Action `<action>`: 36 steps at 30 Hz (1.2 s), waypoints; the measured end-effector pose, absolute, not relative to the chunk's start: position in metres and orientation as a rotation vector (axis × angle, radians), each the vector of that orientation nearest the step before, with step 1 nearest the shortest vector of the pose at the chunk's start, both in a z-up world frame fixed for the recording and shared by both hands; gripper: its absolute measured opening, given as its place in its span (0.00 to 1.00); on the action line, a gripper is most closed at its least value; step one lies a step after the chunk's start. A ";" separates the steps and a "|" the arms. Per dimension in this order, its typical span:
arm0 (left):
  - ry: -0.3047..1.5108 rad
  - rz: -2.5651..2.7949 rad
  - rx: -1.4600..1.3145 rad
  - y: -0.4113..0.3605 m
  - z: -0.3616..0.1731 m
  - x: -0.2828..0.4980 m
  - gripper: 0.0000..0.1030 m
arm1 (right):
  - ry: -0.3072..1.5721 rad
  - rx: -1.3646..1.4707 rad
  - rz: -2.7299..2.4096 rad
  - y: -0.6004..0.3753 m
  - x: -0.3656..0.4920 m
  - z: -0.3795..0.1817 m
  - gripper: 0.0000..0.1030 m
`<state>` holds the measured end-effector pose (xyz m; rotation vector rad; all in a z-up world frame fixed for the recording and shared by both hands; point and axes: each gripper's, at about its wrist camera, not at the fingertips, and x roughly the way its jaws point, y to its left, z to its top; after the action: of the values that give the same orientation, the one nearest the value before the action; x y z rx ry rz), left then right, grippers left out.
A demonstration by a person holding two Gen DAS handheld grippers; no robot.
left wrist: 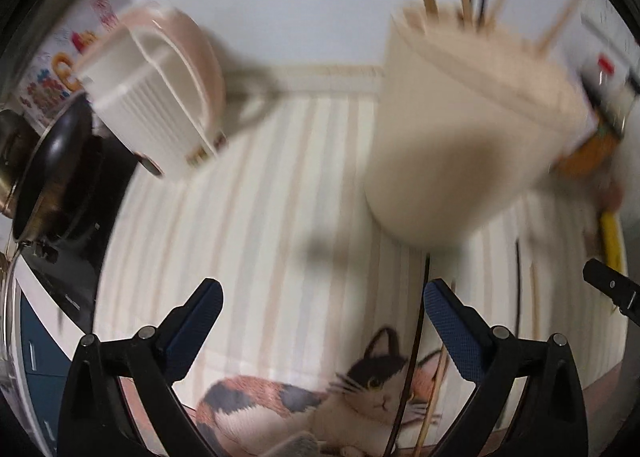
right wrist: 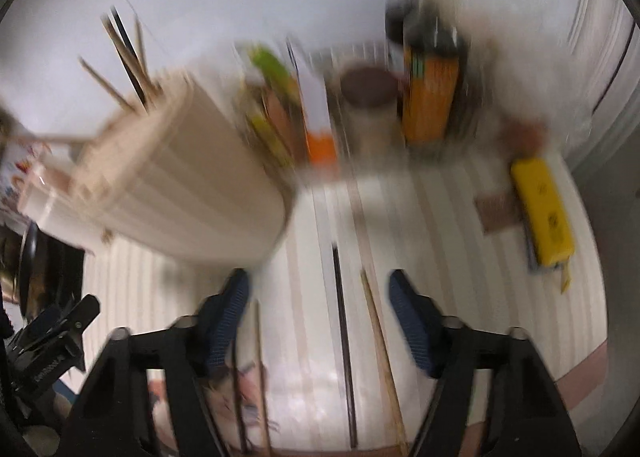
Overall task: Organize utensils
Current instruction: 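Move both tools back down to the remaining chopsticks, then grasp a black chopstick with the left tool while the right tool grasps another black chopstick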
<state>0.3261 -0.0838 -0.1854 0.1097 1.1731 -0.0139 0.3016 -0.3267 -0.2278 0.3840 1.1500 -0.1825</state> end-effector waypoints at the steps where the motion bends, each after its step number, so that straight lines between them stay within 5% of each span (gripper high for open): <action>1: 1.193 -0.023 0.121 -0.088 -0.195 0.325 0.99 | 1.168 0.386 -0.180 -0.326 0.300 -0.236 0.50; 8: 1.357 -0.125 0.155 -0.118 -0.255 0.319 0.72 | 1.291 0.399 -0.183 -0.327 0.291 -0.290 0.31; 11: 1.391 -0.145 0.182 -0.129 -0.272 0.318 0.70 | 1.322 0.395 -0.185 -0.326 0.290 -0.304 0.30; 14: 1.421 -0.165 0.208 -0.137 -0.286 0.319 0.47 | 1.343 0.393 -0.181 -0.324 0.291 -0.313 0.30; 18: 1.402 -0.175 0.214 -0.142 -0.290 0.323 0.41 | 1.392 0.395 -0.162 -0.317 0.297 -0.327 0.30; 20: 1.405 -0.169 0.237 -0.146 -0.291 0.325 0.17 | 1.407 0.367 -0.169 -0.313 0.300 -0.334 0.31; 27: 1.400 -0.148 0.230 -0.142 -0.294 0.325 0.04 | 1.442 0.272 -0.203 -0.301 0.311 -0.351 0.29; 31: 1.401 -0.132 0.204 -0.131 -0.297 0.326 0.02 | 1.435 0.225 -0.241 -0.295 0.314 -0.353 0.06; 36: 1.447 -0.137 0.055 -0.100 -0.294 0.329 0.02 | 1.458 0.250 -0.208 -0.289 0.304 -0.355 0.06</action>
<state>0.3291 -0.1003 -0.2939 0.0552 1.4468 -0.1367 0.3041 -0.2890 -0.3550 0.2503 1.4579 -0.2080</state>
